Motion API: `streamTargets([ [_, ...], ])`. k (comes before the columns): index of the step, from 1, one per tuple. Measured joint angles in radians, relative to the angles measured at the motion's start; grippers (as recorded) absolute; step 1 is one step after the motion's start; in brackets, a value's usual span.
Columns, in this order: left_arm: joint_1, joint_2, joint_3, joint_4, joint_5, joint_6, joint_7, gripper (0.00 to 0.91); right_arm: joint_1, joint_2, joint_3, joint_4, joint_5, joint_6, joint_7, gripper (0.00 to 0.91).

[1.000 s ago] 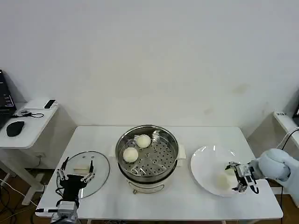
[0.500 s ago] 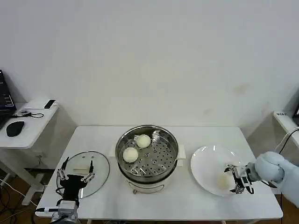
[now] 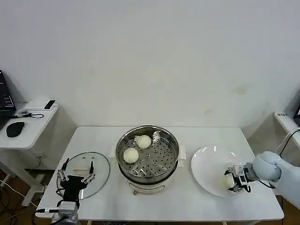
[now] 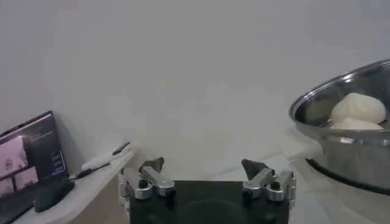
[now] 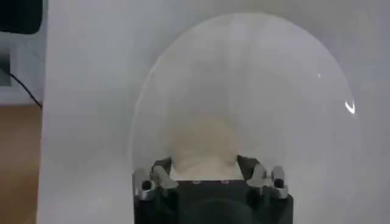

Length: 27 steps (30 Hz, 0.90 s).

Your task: Take steamed baozi put them in steamer then cover it.

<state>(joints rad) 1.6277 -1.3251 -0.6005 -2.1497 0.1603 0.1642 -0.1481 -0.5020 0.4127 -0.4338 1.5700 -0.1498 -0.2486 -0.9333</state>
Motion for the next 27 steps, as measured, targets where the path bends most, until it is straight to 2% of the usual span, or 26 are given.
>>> streamTargets([
  [16, 0.000, -0.001, 0.000, -0.010, -0.003, -0.002, -0.001, 0.907, 0.106, -0.032, -0.016, 0.023, 0.052, 0.003, -0.051, 0.625],
  [27, -0.001, 0.001, 0.000, -0.016, -0.004, -0.004, -0.001, 0.907, 0.382, -0.015, -0.117, 0.003, 0.143, -0.013, -0.069, 0.625],
])
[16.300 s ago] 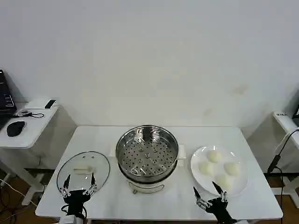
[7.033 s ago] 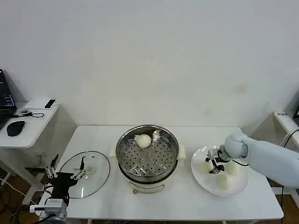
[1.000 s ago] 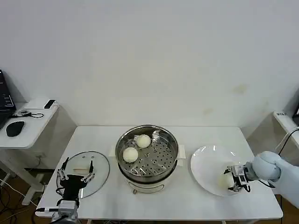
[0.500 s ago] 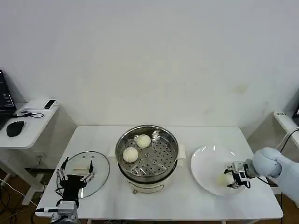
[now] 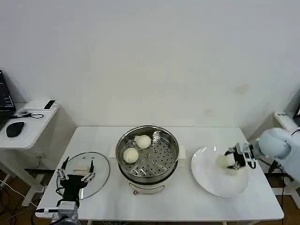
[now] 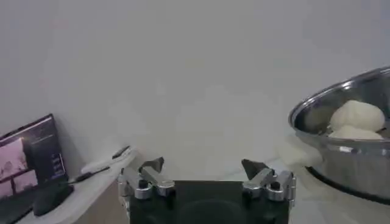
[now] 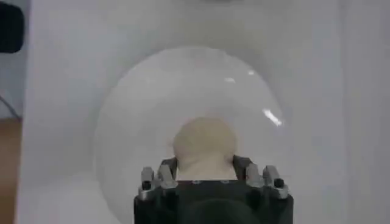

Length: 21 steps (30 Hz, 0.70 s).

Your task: Take steamed baozi put them in steamer then cover it.

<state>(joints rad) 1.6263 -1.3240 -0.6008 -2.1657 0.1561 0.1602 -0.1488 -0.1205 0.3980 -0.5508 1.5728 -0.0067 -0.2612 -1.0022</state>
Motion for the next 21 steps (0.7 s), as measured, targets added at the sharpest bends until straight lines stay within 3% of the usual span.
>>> streamTargets([
  [10, 0.013, 0.002, -0.014, -0.019, -0.001, 0.000, 0.000, 0.907, 0.312, 0.080, -0.199, 0.016, 0.098, -0.025, 0.033, 0.635],
  [21, 0.026, -0.001, -0.042, -0.040, -0.009, 0.000, 0.002, 0.907, 0.537, 0.282, -0.413, 0.030, 0.199, -0.020, 0.070, 0.635],
])
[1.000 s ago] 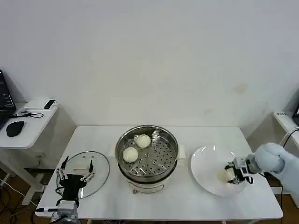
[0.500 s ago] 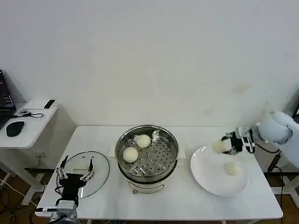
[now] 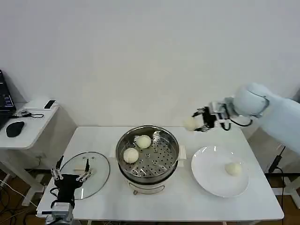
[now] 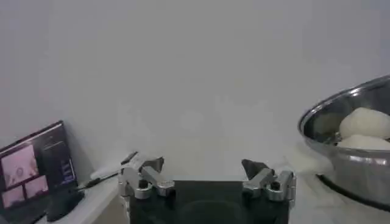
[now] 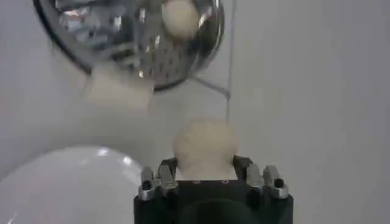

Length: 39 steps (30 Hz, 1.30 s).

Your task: Take steamed baozi put them in steamer then cover it.

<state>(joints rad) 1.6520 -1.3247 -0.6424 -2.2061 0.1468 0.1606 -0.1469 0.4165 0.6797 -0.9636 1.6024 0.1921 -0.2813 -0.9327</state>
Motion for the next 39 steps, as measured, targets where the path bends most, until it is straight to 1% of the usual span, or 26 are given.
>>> streamTargets([
  [4, 0.000, -0.004, -0.008, -0.006, -0.002, 0.001, 0.000, 0.907, 0.027, 0.075, -0.055, -0.010, 0.018, 0.022, -0.001, 0.635],
  [9, 0.001, -0.009, -0.020, -0.011, -0.005, 0.002, 0.000, 0.907, 0.032, 0.161, -0.114, -0.016, 0.020, 0.059, -0.015, 0.635],
  [13, 0.005, -0.013, -0.029, -0.011, -0.007, 0.002, 0.000, 0.907, 0.032, 0.221, -0.156, -0.012, 0.006, 0.097, -0.030, 0.635],
  [20, 0.004, -0.016, -0.044, -0.012, -0.014, 0.002, 0.000, 0.907, 0.043, 0.299, -0.227, -0.008, -0.027, 0.159, -0.061, 0.635],
  [28, 0.004, -0.019, -0.052, -0.006, -0.019, 0.000, 0.000, 0.907, 0.054, 0.357, -0.279, -0.023, -0.071, 0.235, -0.099, 0.625],
  [34, 0.002, -0.020, -0.054, -0.003, -0.021, -0.001, 0.000, 0.907, 0.064, 0.367, -0.300, -0.018, -0.089, 0.290, -0.124, 0.625],
  [39, 0.001, -0.022, -0.051, -0.001, -0.021, -0.001, 0.000, 0.907, 0.065, 0.367, -0.313, -0.011, -0.096, 0.318, -0.134, 0.625],
])
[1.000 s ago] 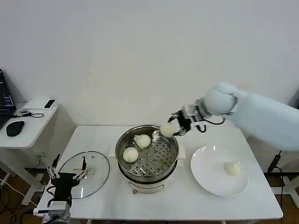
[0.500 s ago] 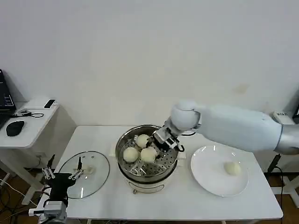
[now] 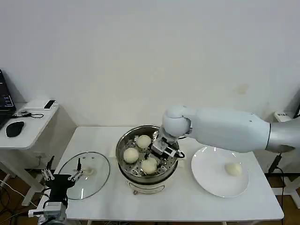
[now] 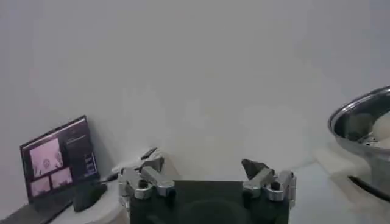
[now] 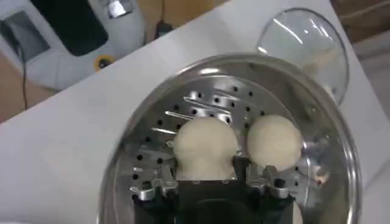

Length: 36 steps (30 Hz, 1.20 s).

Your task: Take steamed baozi put them in steamer then cover it.

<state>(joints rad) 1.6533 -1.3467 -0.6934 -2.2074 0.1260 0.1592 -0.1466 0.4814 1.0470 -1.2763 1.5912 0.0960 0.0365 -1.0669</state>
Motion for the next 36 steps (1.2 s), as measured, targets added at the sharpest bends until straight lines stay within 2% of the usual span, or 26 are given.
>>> streamTargets([
  [1, 0.000, 0.000, 0.001, 0.000, 0.000, 0.000, 0.000, 0.907, 0.000, -0.001, -0.001, 0.001, -0.001, 0.004, -0.002, 0.635],
  [4, 0.000, -0.001, 0.002, 0.000, 0.000, 0.000, 0.000, 0.907, 0.004, -0.003, -0.004, 0.008, -0.001, 0.014, -0.004, 0.907],
  [13, -0.001, 0.001, 0.005, 0.000, 0.000, -0.002, 0.000, 0.907, 0.025, -0.024, -0.001, 0.011, 0.002, 0.034, 0.010, 0.907],
  [22, -0.013, 0.012, 0.011, 0.006, -0.003, -0.002, 0.001, 0.907, 0.038, -0.068, 0.042, -0.003, 0.024, 0.013, 0.039, 0.907],
  [30, -0.024, 0.032, 0.023, 0.009, -0.015, 0.009, 0.003, 0.907, 0.038, -0.170, 0.108, 0.001, 0.038, -0.048, 0.066, 0.907],
  [36, -0.035, 0.047, 0.038, 0.017, -0.018, 0.012, 0.005, 0.907, 0.014, -0.315, 0.127, 0.025, 0.037, -0.107, 0.081, 0.907],
])
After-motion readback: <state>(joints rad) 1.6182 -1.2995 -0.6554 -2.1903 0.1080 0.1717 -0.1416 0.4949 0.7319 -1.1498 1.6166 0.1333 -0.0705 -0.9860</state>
